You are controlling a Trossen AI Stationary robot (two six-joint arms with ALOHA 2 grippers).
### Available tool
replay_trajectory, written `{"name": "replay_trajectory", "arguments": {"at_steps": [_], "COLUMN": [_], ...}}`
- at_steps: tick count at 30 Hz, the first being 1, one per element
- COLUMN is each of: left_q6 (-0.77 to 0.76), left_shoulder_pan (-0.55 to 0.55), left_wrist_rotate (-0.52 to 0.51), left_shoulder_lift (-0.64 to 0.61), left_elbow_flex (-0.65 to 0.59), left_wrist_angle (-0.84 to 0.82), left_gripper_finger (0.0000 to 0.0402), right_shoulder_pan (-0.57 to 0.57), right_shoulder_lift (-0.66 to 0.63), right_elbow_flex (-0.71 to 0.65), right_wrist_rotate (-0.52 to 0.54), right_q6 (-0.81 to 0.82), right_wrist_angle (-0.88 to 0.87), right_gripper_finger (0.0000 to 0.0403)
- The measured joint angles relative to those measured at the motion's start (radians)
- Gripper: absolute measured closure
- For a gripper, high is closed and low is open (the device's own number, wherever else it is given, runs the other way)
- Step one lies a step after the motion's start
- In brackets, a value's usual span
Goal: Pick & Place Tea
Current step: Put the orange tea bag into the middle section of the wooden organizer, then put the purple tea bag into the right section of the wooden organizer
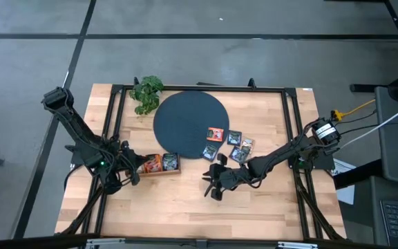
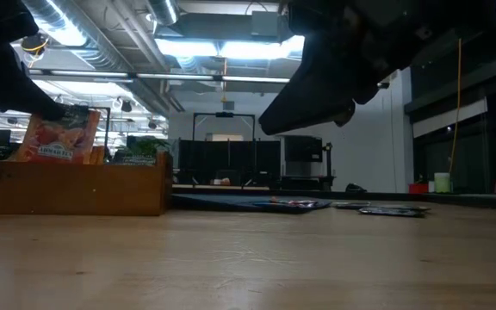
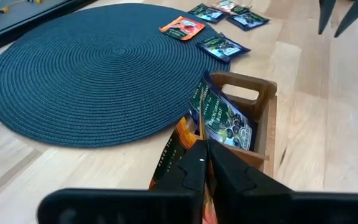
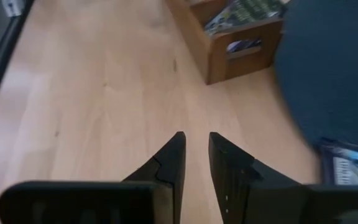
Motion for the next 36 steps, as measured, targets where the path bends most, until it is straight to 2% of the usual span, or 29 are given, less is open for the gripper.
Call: {"name": "replay_trajectory", "arguments": {"at_steps": [5,16,20,22,26,31,34,36], "left_q6": [-0.003,0.043,0.074,0.172,0.446,0.708,0.792,0.818], "left_shoulder_pan": [0.008,0.072,0.095,0.115,0.186,0.294,0.353,0.387], "left_wrist_rotate": [0.0,0.01,-0.065,-0.066,0.032,0.162,0.233,0.277], "left_shoulder_lift": [0.0,0.0,0.0,0.0,0.001,0.009,0.036,0.064], "left_elbow_flex": [0.0,0.0,0.0,0.0,0.0,0.0,0.0,0.0], "left_wrist_angle": [0.0,-0.011,0.069,0.165,0.398,0.654,0.765,0.819], "left_gripper_finger": [0.0374,0.0309,0.0302,0.0303,0.0308,0.0313,0.0312,0.0311], "right_shoulder_pan": [0.0,0.0,0.0,-0.004,-0.03,-0.1,-0.138,-0.155], "right_shoulder_lift": [0.0,0.0,0.0,0.0,0.0,0.0,0.0,0.0], "right_elbow_flex": [0.0,0.0,0.0,0.0,0.0,0.0,-0.001,-0.001], "right_wrist_rotate": [0.046,0.05,0.151,0.217,0.287,0.263,0.191,0.151], "right_q6": [0.0,0.005,0.069,0.111,0.183,0.261,0.265,0.263], "right_wrist_angle": [0.0,-0.001,-0.041,-0.085,-0.182,-0.29,-0.307,-0.307], "right_gripper_finger": [0.0329,0.0329,0.0329,0.0329,0.033,0.036,0.0392,0.0396]}}
